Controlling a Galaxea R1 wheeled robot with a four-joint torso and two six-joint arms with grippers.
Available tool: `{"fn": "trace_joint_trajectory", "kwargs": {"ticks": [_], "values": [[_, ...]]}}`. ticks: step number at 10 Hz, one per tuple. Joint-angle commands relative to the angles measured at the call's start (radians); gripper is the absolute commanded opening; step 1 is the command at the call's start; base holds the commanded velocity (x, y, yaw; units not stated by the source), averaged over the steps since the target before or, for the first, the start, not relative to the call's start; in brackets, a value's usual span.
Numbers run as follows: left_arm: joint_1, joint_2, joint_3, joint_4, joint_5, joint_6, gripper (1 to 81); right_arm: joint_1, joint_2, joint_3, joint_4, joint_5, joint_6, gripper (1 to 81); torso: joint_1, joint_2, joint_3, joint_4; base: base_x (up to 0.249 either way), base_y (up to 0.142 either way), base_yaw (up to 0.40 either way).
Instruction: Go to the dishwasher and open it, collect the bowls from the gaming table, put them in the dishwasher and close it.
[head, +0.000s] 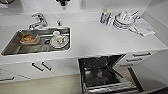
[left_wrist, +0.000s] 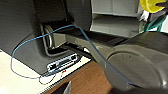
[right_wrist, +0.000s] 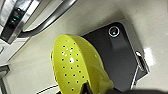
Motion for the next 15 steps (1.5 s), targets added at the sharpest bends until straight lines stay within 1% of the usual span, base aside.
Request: {"fn": "trace_joint_trajectory", "kwargs": {"ticks": [1,2,3,4,5,6,7,9,10,11,13,15], "values": [[0.155,0.029,-0.201,0.119,-0.176,0.004,81.1,0.174,-0.104,0.181,0.004,-0.183,0.053,1.0,0.000,0.000,0.000,0.000,0.000,0.000,0.000],[0.190,0.043,-0.258,0.118,-0.235,0.004,81.1,0.211,-0.118,0.206,0.005,-0.188,0.065,1.0,0.000,0.000,0.000,0.000,0.000,0.000,0.000],[0.210,0.066,-0.355,0.110,-0.318,0.001,81.1,0.250,-0.142,0.235,0.013,-0.189,0.085,1.0,0.000,0.000,0.000,0.000,0.000,0.000,0.000],[0.236,0.090,-0.428,0.110,-0.359,-0.004,81.1,0.291,-0.158,0.262,0.013,-0.192,0.102,1.0,0.000,0.000,0.000,0.000,0.000,0.000,0.000],[0.259,0.119,-0.487,0.110,-0.384,-0.006,81.1,0.323,-0.167,0.276,0.013,-0.226,0.117,1.0,0.000,0.000,0.000,0.000,0.000,0.000,0.000],[0.282,0.153,-0.535,0.110,-0.393,-0.006,81.1,0.377,-0.167,0.293,0.013,-0.269,0.134,1.0,0.000,0.000,0.000,0.000,0.000,0.000,0.000],[0.300,0.185,-0.577,0.109,-0.394,-0.006,81.1,0.420,-0.162,0.312,0.019,-0.292,0.150,1.0,0.000,0.000,0.000,0.000,0.000,0.000,0.000],[0.334,0.249,-0.660,0.107,-0.394,-0.007,81.1,0.515,-0.135,0.333,0.066,-0.343,0.160,1.0,0.000,0.000,0.000,0.000,0.000,0.000,0.000],[0.352,0.286,-0.709,0.106,-0.394,-0.007,81.1,0.558,-0.110,0.319,0.097,-0.352,0.160,1.0,0.000,0.000,0.000,0.000,0.000,0.000,0.000],[0.362,0.331,-0.779,0.100,-0.394,-0.007,81.1,0.597,-0.078,0.280,0.141,-0.352,0.160,1.0,0.000,0.000,0.000,0.000,0.000,0.000,0.000],[0.389,0.384,-0.862,0.101,-0.394,-0.007,81.1,0.668,-0.029,0.226,0.186,-0.355,0.160,1.0,0.000,0.000,0.000,0.000,0.000,0.000,0.000],[0.406,0.426,-0.930,0.101,-0.394,-0.007,81.1,0.751,0.015,0.168,0.231,-0.381,0.160,1.0,0.000,0.000,0.000,0.000,0.000,0.000,0.000]]}}
